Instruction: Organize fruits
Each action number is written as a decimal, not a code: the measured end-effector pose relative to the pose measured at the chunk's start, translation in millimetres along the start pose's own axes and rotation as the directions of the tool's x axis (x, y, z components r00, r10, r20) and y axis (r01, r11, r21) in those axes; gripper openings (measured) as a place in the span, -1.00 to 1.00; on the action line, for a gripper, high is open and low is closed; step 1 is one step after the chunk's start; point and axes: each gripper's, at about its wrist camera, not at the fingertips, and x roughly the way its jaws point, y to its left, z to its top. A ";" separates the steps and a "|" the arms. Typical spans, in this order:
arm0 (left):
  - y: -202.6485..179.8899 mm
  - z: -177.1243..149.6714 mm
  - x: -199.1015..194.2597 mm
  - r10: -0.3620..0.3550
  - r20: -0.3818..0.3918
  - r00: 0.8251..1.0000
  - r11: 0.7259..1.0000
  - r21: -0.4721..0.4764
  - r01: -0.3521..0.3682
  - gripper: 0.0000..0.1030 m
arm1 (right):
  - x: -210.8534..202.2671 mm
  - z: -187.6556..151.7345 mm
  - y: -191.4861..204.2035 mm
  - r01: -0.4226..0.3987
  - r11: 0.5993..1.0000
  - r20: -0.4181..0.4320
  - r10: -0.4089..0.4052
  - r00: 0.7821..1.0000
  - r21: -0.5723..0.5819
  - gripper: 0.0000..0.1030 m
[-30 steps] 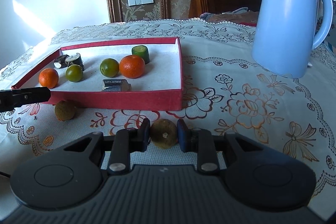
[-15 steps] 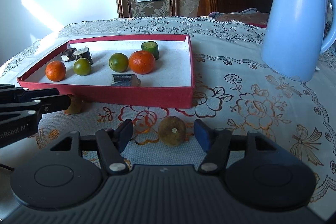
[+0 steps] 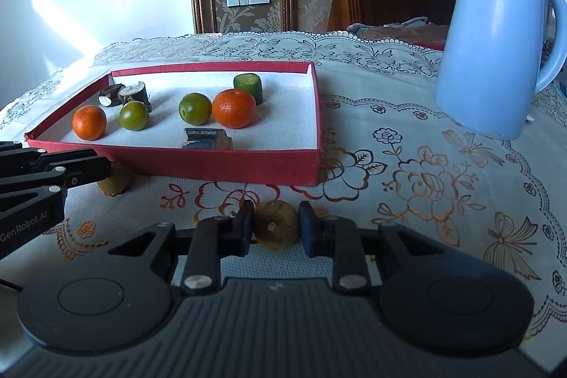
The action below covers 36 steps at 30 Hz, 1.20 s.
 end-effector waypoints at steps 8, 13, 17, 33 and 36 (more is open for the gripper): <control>1.8 0.6 -16.8 -0.013 0.094 0.995 1.000 -0.007 0.014 -0.80 | -6.8 0.4 -1.6 0.010 1.000 0.036 -0.011 0.999 0.014 -0.51; 10.2 3.5 -22.5 -0.016 0.127 0.992 0.998 -0.052 0.023 -0.80 | -11.8 0.9 -4.0 0.016 0.999 0.061 -0.018 0.998 0.030 -0.51; 36.6 7.4 -26.8 -0.015 0.146 0.989 0.982 -0.186 0.042 -0.80 | -11.2 1.0 -5.7 0.013 0.999 0.059 -0.015 0.998 0.039 -0.51; 12.6 4.2 -15.7 -0.125 0.060 0.990 0.985 -0.113 0.131 0.03 | -8.0 0.5 -6.4 -0.004 0.999 0.041 0.002 0.999 0.048 -0.51; 0.7 3.4 -7.2 -0.102 0.020 0.995 0.993 -0.061 0.103 0.03 | -7.6 0.3 -4.6 -0.010 0.999 0.038 0.008 0.999 0.042 -0.51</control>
